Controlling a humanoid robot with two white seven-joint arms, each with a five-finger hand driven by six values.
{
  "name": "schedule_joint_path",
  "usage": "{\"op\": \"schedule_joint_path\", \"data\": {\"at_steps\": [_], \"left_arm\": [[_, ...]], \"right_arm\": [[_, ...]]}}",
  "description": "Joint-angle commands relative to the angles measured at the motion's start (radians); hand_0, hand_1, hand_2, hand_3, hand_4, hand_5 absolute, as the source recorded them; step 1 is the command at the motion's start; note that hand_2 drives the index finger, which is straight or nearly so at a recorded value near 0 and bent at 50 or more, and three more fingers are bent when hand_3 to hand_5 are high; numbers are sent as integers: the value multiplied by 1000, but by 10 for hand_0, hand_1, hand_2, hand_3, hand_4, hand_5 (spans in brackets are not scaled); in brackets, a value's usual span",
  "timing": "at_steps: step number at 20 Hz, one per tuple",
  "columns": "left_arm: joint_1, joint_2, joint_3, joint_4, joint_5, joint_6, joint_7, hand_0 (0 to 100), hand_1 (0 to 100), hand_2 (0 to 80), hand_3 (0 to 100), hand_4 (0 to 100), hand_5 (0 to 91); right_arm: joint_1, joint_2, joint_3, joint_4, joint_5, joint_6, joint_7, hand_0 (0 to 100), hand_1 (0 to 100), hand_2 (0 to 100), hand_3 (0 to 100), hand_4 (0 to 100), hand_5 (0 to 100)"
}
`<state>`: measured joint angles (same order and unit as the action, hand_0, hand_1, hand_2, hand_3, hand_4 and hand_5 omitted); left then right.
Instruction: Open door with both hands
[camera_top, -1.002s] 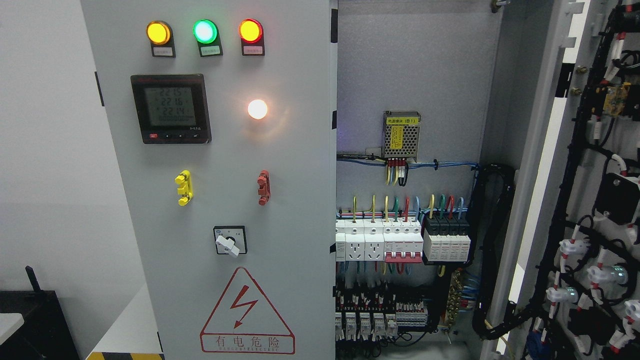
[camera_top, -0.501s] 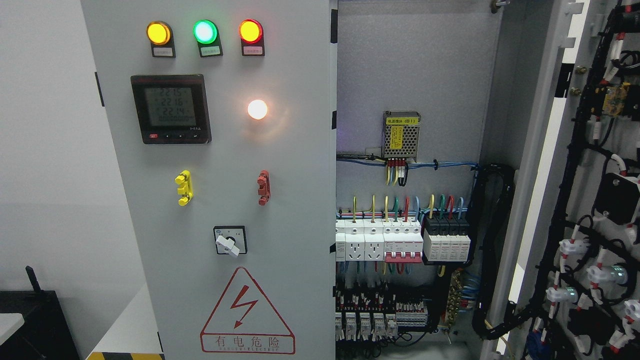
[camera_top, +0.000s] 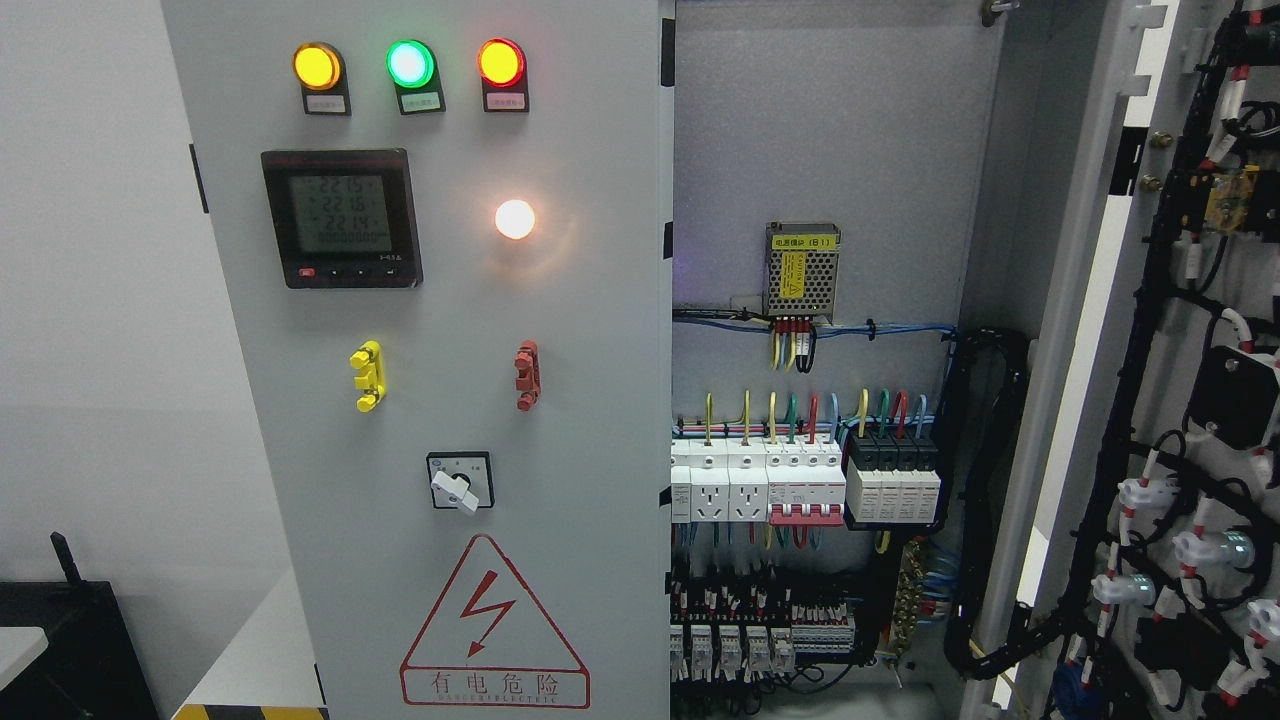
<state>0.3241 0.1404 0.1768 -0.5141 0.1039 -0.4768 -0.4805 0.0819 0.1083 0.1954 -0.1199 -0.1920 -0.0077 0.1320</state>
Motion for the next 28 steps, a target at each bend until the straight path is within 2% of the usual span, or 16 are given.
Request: {"op": "schedule_joint_path", "data": {"at_steps": [1, 4, 8, 13, 16, 19, 22, 28], "left_arm": [[-138, -127, -66, 457, -7, 107, 0, 0, 0, 0, 0, 0, 0], [-200, -136, -69, 508, -9, 242, 5, 0, 0, 0, 0, 0, 0], [-243, -150, -83, 529, -23, 319, 51, 0, 0, 0, 0, 0, 0], [-253, -162, -86, 523, -99, 428, 189, 0, 0, 0, 0, 0, 0], [-253, -163, -88, 522, -147, 432, 238, 0, 0, 0, 0, 0, 0], [-253, -165, -88, 517, -207, 486, 250, 0, 0, 0, 0, 0, 0], [-253, -165, -88, 516, -207, 512, 250, 0, 0, 0, 0, 0, 0], [-253, -165, -88, 496, -207, 506, 250, 0, 0, 0, 0, 0, 0]], "right_arm": [[1, -22, -2, -73, 0, 0, -5, 381, 0, 0, 0, 0, 0], [1, -21, -2, -72, 0, -2, -5, 382, 0, 0, 0, 0, 0], [1, -19, -2, -72, 0, -2, -5, 382, 0, 0, 0, 0, 0], [12, -18, -2, -73, 0, -2, -5, 382, 0, 0, 0, 0, 0], [13, -21, -4, -75, 0, -2, -5, 381, 0, 0, 0, 0, 0], [16, -22, -7, -90, 0, -2, -5, 381, 0, 0, 0, 0, 0], [39, -24, -10, -144, 0, -2, -5, 381, 0, 0, 0, 0, 0], [127, -32, -13, -372, 0, -3, -6, 382, 0, 0, 0, 0, 0]]}}
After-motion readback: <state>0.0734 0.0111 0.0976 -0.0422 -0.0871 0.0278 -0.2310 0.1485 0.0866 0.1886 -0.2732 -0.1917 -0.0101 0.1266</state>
